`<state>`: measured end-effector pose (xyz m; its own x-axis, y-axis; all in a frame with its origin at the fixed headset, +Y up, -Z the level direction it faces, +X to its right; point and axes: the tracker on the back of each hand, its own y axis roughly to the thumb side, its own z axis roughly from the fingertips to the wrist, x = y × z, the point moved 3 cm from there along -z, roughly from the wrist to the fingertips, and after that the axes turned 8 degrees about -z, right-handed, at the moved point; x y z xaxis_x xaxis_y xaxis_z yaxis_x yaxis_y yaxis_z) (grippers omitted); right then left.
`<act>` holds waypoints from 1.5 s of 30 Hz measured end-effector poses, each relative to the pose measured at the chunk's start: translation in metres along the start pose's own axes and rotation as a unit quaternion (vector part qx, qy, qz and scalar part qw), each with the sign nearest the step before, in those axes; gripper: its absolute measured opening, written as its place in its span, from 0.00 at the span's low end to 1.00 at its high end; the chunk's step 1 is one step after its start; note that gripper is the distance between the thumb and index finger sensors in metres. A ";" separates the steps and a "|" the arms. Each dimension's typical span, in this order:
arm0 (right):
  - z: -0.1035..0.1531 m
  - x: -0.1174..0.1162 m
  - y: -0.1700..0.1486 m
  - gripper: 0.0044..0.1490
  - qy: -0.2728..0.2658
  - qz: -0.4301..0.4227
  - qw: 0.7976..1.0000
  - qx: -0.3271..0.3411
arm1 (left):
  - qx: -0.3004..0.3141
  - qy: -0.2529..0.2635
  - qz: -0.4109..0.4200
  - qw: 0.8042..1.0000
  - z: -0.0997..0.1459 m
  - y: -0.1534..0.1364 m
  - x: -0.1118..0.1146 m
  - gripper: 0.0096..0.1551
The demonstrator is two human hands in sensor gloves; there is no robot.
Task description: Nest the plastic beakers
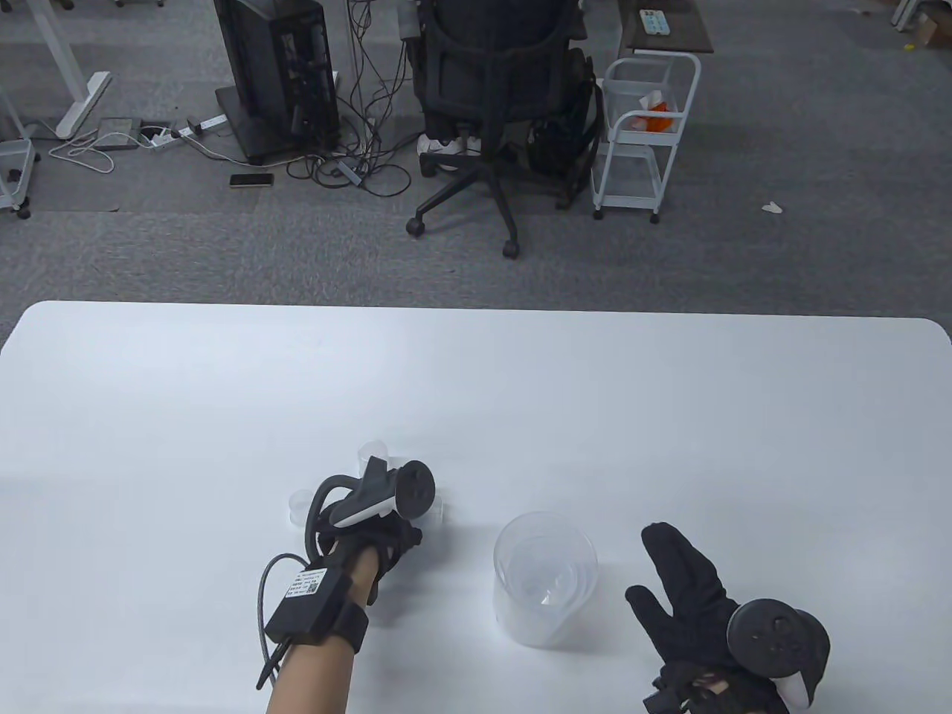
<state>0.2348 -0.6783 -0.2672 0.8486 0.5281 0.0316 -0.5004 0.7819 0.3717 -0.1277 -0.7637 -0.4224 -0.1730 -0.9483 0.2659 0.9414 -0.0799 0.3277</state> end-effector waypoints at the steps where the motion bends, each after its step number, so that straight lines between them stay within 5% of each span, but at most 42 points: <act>1: 0.000 0.000 0.000 0.48 0.000 0.000 1.000 0.000 | 0.000 0.004 -0.002 1.000 0.000 0.000 0.000 0.48; 16: 0.000 0.000 -0.002 0.48 0.003 0.002 1.000 -0.002 | 0.031 0.053 0.059 0.996 0.021 -0.001 -0.019 0.47; 32: 0.000 0.000 -0.002 0.48 0.002 0.004 1.000 0.002 | 0.072 0.121 0.039 0.989 0.083 0.007 -0.106 0.46; 45: 0.001 0.001 -0.002 0.48 0.002 0.007 1.000 0.004 | 0.141 0.145 -0.030 0.979 0.118 0.071 -0.169 0.44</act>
<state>0.2366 -0.6798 -0.2670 0.8409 0.5401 0.0332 -0.5107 0.7720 0.3784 -0.0655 -0.5729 -0.3369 -0.0978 -0.9951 -0.0160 0.8081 -0.0888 0.5823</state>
